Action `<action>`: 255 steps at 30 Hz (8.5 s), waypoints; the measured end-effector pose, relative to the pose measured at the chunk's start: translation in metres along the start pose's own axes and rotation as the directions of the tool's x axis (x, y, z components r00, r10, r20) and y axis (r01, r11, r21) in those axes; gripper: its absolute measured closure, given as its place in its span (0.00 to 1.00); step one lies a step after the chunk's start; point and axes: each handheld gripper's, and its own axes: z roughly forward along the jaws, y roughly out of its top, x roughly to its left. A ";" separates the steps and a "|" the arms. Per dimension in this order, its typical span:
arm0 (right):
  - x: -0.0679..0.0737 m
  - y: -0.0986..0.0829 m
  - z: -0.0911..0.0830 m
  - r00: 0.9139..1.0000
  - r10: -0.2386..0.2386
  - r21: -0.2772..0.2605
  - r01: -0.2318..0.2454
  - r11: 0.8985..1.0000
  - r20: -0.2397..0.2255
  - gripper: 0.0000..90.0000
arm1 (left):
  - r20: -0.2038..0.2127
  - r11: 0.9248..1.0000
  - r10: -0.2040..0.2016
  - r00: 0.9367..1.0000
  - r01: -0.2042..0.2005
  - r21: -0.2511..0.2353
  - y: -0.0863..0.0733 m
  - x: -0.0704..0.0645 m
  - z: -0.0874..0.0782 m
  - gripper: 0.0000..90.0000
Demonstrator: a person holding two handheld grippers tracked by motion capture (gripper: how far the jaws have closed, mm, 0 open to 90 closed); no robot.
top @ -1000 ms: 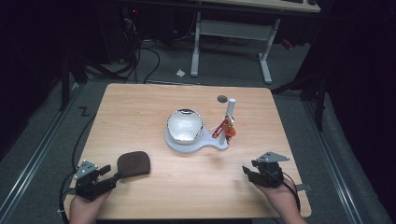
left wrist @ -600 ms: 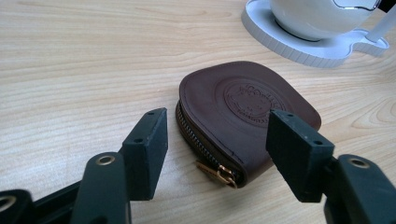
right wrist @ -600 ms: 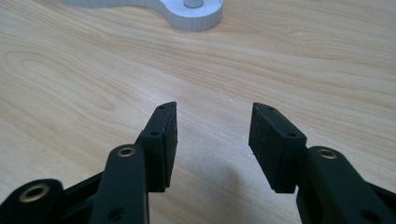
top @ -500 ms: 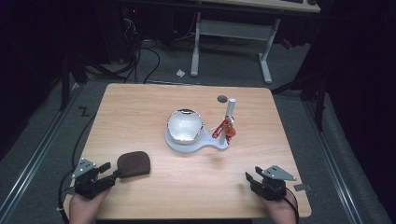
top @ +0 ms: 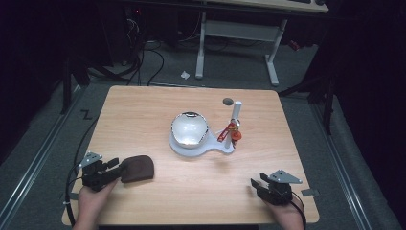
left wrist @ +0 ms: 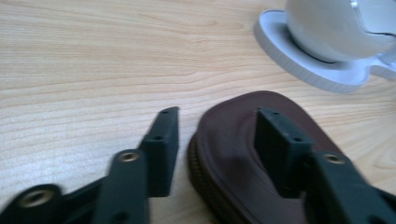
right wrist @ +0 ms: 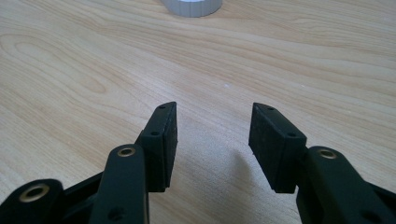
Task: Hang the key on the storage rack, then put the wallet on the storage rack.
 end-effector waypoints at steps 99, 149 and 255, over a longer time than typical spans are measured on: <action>-0.008 0.000 -0.003 0.999 0.036 -0.044 -0.034 0.998 0.023 0.61 | 0.073 0.957 0.156 0.985 -0.133 -0.258 0.007 -0.058 -0.037 0.97; -0.014 -0.001 -0.011 0.999 0.038 -0.075 -0.038 0.996 0.002 0.61 | 0.100 0.946 0.193 0.976 -0.158 -0.282 0.088 -0.108 0.015 0.97; -0.012 -0.002 -0.009 0.999 0.030 -0.062 -0.033 0.998 -0.038 0.61 | 0.075 0.968 0.222 0.972 -0.210 -0.140 0.083 -0.126 0.054 0.56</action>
